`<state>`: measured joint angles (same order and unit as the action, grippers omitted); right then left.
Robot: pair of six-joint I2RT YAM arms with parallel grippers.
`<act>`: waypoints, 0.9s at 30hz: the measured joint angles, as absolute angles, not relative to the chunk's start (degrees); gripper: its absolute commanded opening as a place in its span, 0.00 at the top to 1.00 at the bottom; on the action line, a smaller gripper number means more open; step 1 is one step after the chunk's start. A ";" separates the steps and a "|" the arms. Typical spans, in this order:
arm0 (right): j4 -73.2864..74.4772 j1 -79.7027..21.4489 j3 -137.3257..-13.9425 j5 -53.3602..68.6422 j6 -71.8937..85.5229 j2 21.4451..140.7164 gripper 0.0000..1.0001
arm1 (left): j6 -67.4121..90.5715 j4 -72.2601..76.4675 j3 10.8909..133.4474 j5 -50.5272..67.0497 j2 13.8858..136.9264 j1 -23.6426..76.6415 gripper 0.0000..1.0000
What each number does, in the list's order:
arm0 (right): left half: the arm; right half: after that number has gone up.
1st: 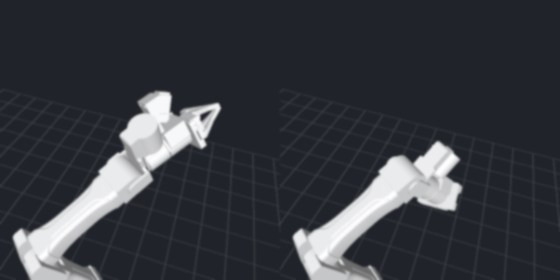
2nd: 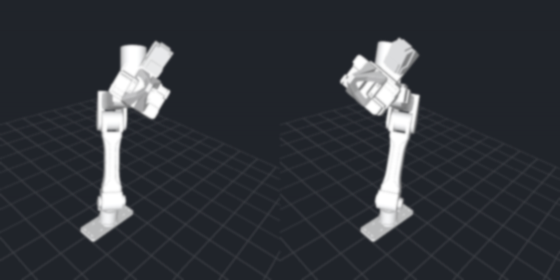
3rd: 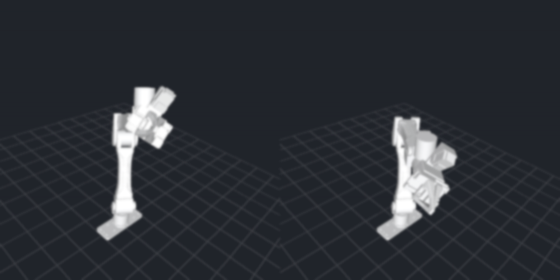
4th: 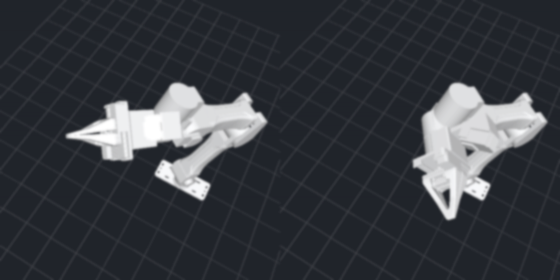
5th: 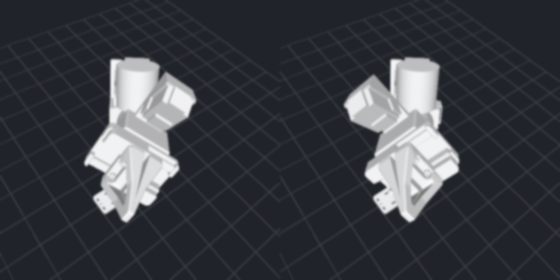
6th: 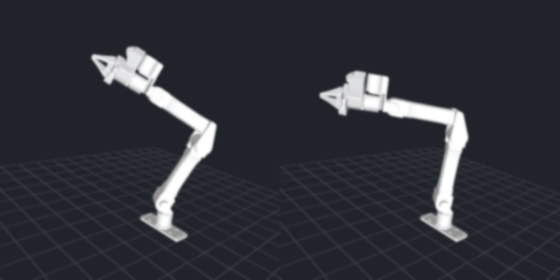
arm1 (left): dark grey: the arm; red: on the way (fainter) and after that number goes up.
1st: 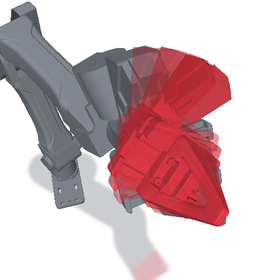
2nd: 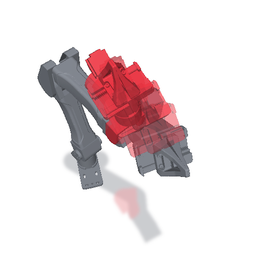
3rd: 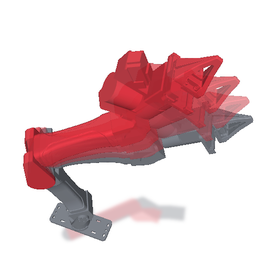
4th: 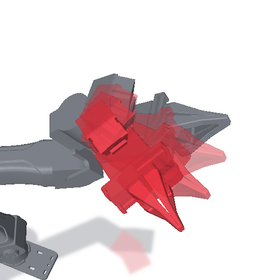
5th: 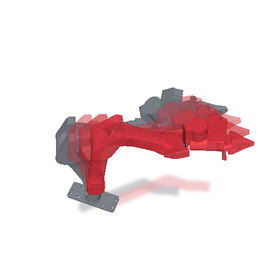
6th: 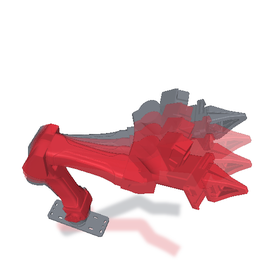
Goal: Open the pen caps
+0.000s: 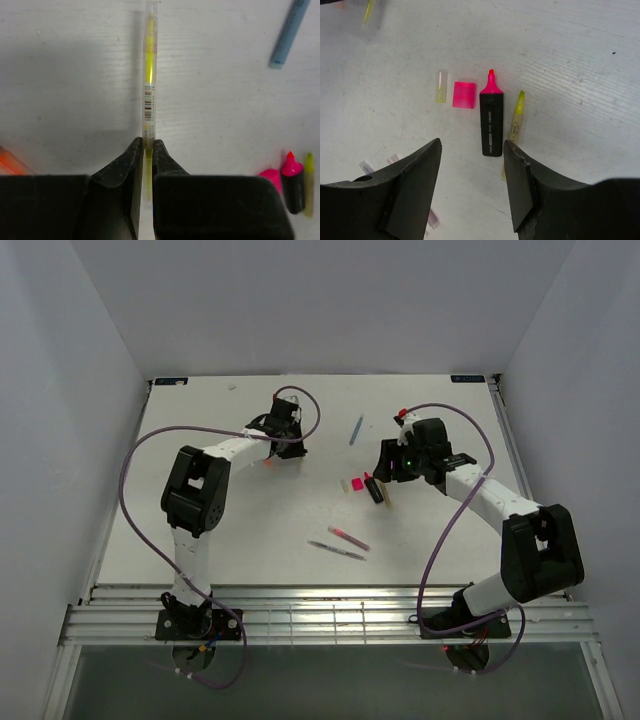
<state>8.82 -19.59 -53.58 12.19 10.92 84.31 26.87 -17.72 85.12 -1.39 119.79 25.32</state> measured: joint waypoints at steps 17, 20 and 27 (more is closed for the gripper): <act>10.74 -12.03 -72.97 4.69 15.49 105.36 0.43 | 31.14 -7.81 72.16 17.67 101.14 25.36 1.00; 11.33 -11.25 -74.52 3.18 15.40 109.75 0.43 | 31.88 -5.50 68.90 20.12 97.67 25.36 1.00; 13.26 -11.42 -77.08 2.46 14.61 112.77 0.43 | 33.52 -1.17 62.83 25.08 92.40 25.36 1.00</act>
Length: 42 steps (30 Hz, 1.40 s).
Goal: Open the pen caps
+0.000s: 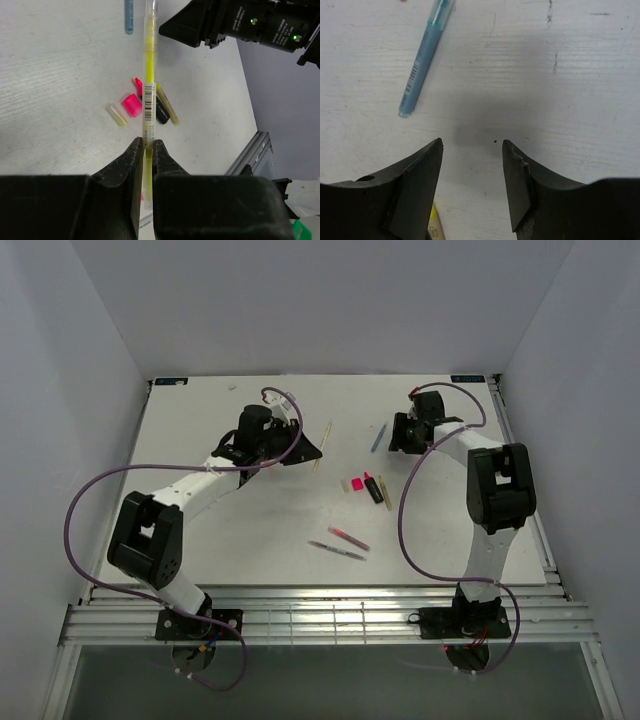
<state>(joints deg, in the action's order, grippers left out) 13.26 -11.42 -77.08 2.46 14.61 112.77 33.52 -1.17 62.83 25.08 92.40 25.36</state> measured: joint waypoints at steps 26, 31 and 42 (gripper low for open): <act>11.44 -11.42 -82.63 4.54 14.63 119.02 0.43 | 38.50 7.94 52.62 36.23 87.02 25.36 1.00; 11.44 -11.44 -82.65 4.69 14.55 119.02 0.43 | 39.11 9.50 51.94 37.65 85.76 25.36 1.00; 9.56 -14.26 -68.49 6.70 15.18 98.30 0.42 | 43.53 18.61 47.57 41.36 85.27 25.52 1.00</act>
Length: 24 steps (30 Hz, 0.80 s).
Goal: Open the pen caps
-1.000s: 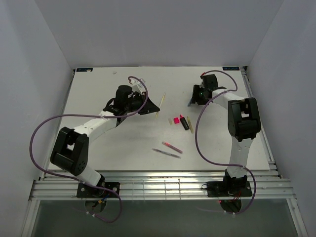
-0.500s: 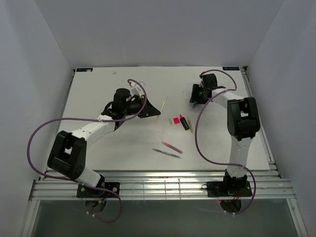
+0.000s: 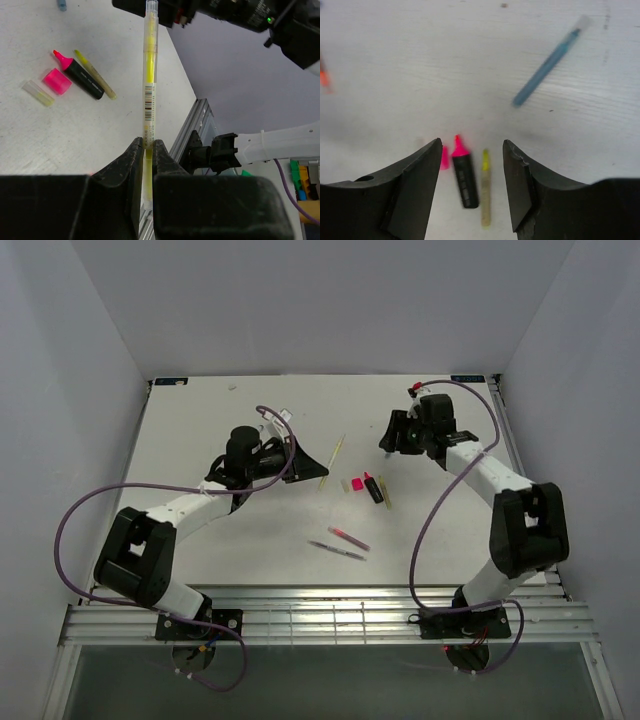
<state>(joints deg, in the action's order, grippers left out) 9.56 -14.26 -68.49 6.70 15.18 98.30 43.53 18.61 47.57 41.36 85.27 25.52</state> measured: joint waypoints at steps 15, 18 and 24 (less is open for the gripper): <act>-22.22 -19.20 -46.11 31.90 37.01 83.44 0.52 | 52.36 32.05 45.30 42.52 86.04 26.87 1.00; -25.23 -20.64 -45.43 32.21 38.48 82.81 0.52 | 52.88 32.29 45.30 42.52 86.04 27.09 1.00; -29.52 -22.02 -44.16 32.27 40.42 80.03 0.52 | 54.02 33.06 45.28 42.50 86.48 27.29 1.00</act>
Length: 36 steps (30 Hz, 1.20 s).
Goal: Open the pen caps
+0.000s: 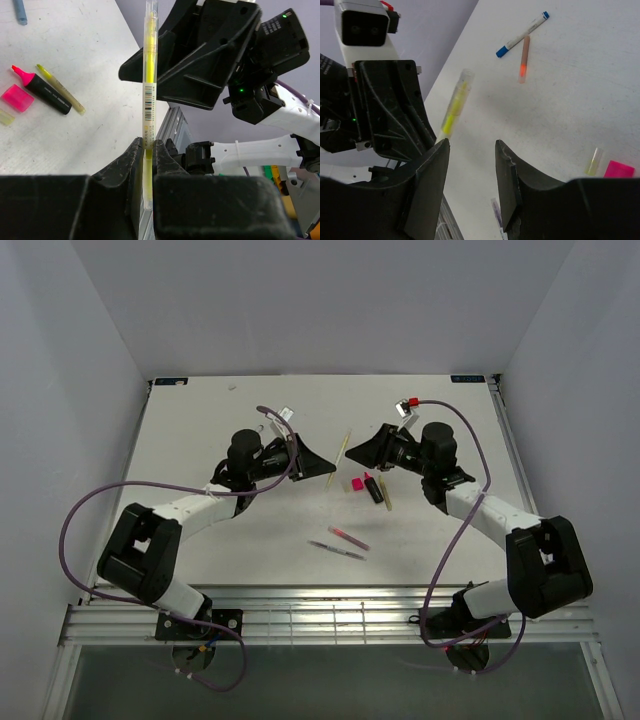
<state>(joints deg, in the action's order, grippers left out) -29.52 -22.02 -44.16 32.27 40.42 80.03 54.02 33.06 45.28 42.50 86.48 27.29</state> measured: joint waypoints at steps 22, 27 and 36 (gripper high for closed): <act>-36.60 -26.98 -45.50 32.60 47.18 83.77 0.92 | 54.68 31.97 45.28 42.68 87.74 28.29 0.90; -36.73 -27.14 -45.21 32.47 47.68 83.83 0.92 | 54.06 32.36 43.44 41.98 87.07 28.34 0.50; -36.60 -27.27 -43.88 30.96 47.99 82.74 0.92 | 54.00 32.16 40.03 41.32 86.50 28.84 0.50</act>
